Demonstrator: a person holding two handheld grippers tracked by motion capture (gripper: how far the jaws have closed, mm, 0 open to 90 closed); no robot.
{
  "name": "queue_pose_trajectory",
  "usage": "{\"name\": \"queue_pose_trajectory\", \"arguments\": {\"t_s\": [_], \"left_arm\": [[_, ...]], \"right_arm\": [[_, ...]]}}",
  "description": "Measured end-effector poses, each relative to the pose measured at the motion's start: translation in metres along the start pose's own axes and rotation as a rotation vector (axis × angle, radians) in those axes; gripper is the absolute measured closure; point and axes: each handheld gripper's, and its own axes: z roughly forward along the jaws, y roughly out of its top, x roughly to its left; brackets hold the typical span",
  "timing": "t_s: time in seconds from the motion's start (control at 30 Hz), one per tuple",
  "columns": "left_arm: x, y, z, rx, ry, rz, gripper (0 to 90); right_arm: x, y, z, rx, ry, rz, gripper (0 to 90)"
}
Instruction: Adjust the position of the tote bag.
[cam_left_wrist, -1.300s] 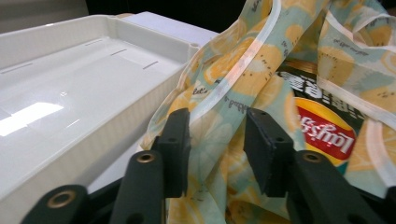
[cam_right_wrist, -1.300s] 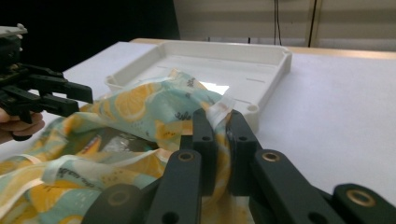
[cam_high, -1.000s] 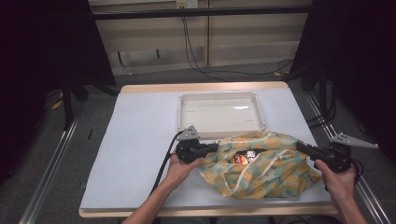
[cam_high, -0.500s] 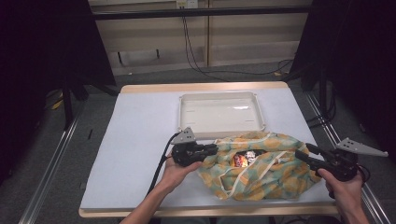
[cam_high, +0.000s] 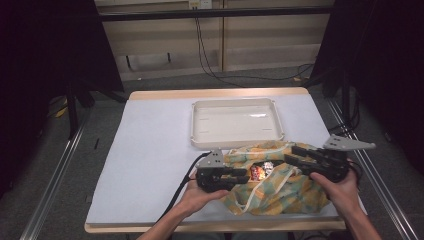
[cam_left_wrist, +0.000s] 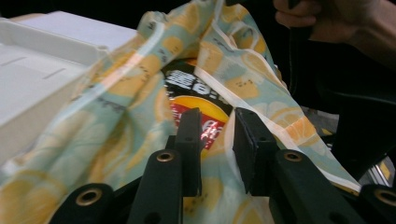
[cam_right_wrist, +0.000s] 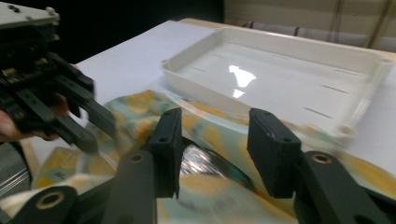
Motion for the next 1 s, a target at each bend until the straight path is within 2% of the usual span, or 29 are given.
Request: {"name": "queue_pose_trajectory", "arguments": {"t_s": [0.07,0.1,0.13,0.17,0.2,0.23,0.3,0.33,0.37,0.43,0.53,0.6,0.67,0.73,0.77,0.83,0.87,0.97,1.0], "left_arm": [[-0.001,0.000,0.008,0.001,-0.014,0.000,66.1],[-0.001,0.000,0.008,0.001,-0.014,0.000,63.4],[-0.002,0.000,0.009,0.009,-0.019,-0.002,63.4],[-0.003,0.000,0.012,0.004,-0.036,-0.007,59.6],[-0.004,-0.001,0.013,0.019,-0.044,0.007,58.1],[-0.008,-0.002,0.015,0.026,-0.092,0.024,55.4],[-0.013,-0.003,0.017,0.045,-0.085,0.051,54.8],[-0.015,-0.004,0.018,0.039,-0.104,0.051,54.5],[-0.015,-0.004,0.018,0.039,-0.104,0.051,54.2],[-0.018,-0.008,0.022,0.069,-0.105,0.060,51.6],[-0.021,-0.013,0.026,0.098,-0.089,0.084,48.9],[-0.022,-0.015,0.028,0.101,-0.077,0.080,47.4],[-0.024,-0.016,0.028,0.108,-0.052,0.095,52.3],[-0.024,-0.016,0.027,0.095,-0.046,0.084,71.1],[-0.022,-0.016,0.023,0.100,-0.053,0.091,75.8],[-0.023,-0.016,0.023,0.087,-0.066,0.081,85.8],[-0.022,-0.015,0.021,0.105,-0.069,0.109,88.2],[-0.029,-0.013,0.019,0.111,-0.108,0.129,89.9],[-0.032,-0.013,0.019,0.114,-0.112,0.135,90.0]], "right_arm": [[0.006,0.006,0.014,0.030,0.032,-0.011,58.4],[0.006,0.006,0.014,0.030,0.032,-0.011,58.4],[0.010,0.009,0.022,0.048,0.042,-0.031,58.9],[0.013,0.011,0.029,0.067,0.057,-0.043,58.8],[0.017,0.013,0.036,0.088,0.071,-0.058,58.6],[0.022,0.014,0.049,0.123,0.080,-0.084,54.9],[0.025,0.010,0.059,0.134,0.079,-0.088,53.7],[0.026,0.008,0.063,0.143,0.085,-0.094,52.4],[0.027,0.006,0.067,0.156,0.079,-0.100,50.9],[0.026,0.002,0.072,0.171,0.074,-0.107,48.5],[0.025,0.001,0.078,0.201,0.068,-0.106,43.6],[0.025,0.001,0.081,0.218,0.054,-0.110,42.6],[0.026,0.000,0.087,0.244,0.036,-0.123,43.5],[0.027,0.000,0.092,0.261,0.036,-0.134,45.6],[0.027,0.001,0.094,0.272,0.032,-0.130,46.8],[0.026,0.003,0.096,0.282,0.032,-0.133,54.5],[0.026,0.004,0.098,0.285,0.037,-0.130,58.4],[0.025,0.006,0.102,0.299,0.043,-0.114,74.2],[0.025,0.006,0.104,0.298,0.036,-0.110,82.5]]}}
